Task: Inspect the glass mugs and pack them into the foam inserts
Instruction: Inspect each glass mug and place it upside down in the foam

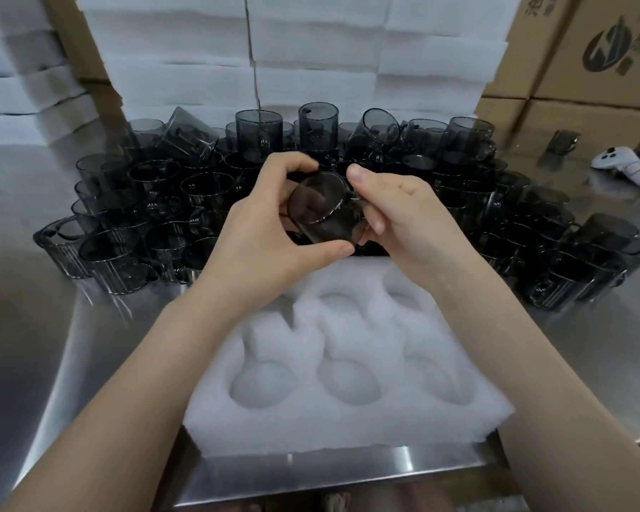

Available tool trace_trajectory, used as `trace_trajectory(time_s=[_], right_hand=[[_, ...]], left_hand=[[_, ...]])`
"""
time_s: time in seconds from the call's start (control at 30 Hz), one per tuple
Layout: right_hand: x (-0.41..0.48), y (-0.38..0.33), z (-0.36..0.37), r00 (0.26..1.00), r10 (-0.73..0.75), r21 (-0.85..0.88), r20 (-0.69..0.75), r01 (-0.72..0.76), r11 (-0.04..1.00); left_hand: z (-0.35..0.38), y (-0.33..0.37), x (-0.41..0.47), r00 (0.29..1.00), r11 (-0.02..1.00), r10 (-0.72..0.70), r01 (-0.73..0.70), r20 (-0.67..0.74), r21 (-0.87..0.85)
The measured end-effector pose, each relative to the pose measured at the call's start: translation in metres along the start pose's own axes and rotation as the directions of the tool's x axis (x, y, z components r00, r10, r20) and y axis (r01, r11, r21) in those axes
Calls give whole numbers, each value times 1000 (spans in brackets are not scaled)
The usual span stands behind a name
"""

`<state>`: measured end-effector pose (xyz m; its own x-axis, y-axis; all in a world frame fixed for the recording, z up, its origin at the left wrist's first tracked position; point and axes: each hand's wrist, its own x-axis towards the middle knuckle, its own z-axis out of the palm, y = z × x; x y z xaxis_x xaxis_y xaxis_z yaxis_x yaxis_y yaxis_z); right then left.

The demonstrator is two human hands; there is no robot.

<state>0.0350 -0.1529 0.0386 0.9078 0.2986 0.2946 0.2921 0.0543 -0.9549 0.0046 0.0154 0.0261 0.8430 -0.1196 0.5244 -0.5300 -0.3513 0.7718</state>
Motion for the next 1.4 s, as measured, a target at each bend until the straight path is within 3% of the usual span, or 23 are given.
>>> trace_trajectory(time_s=[0.2, 0.37, 0.43, 0.53, 0.63, 0.7, 0.83, 1.0, 1.1, 1.27, 1.4], right_hand=[[0, 2, -2, 995, -41, -50, -91, 37, 998], [-1, -1, -1, 985, -94, 55, -144, 103, 993], [-1, -4, -4, 981, -122, 117, -150, 141, 983], [-1, -6, -6, 986, -106, 120, -129, 122, 985], [-2, -6, -3, 998, -44, 76, -44, 47, 996], [-3, -7, -1, 999, -8, 100, 36, 4, 995], [-4, -8, -2, 989, -14, 186, 150, -14, 982], [-5, -8, -5, 985, -58, 170, 164, 30, 985], [-6, -8, -5, 979, -84, 151, 187, 56, 987], [-7, -9, 0, 993, -90, 111, 79, 81, 991], [-6, -9, 1, 998, -37, 101, -44, 41, 994]], left_hand=[[-3, 10, 8, 990, 950, 131, -140, 50, 280], [1, 20, 22, 983, 922, 185, -166, -21, 349], [4, 20, 22, 984, 946, 158, -130, -75, 296], [5, 17, 16, 994, 999, 41, -40, -106, 7], [4, 14, 11, 990, 970, 20, -53, -137, -237], [1, 12, 10, 988, 950, 25, -71, -152, -305], [-1, 14, 10, 992, 961, 58, -85, -110, -264], [-2, 14, 7, 986, 991, 54, -71, -155, -109], [-3, 14, 8, 989, 966, -6, -33, -148, -256], [1, 11, 8, 1000, 929, 21, -20, -1, -369], [4, 6, 8, 992, 972, 85, -61, 96, -226]])
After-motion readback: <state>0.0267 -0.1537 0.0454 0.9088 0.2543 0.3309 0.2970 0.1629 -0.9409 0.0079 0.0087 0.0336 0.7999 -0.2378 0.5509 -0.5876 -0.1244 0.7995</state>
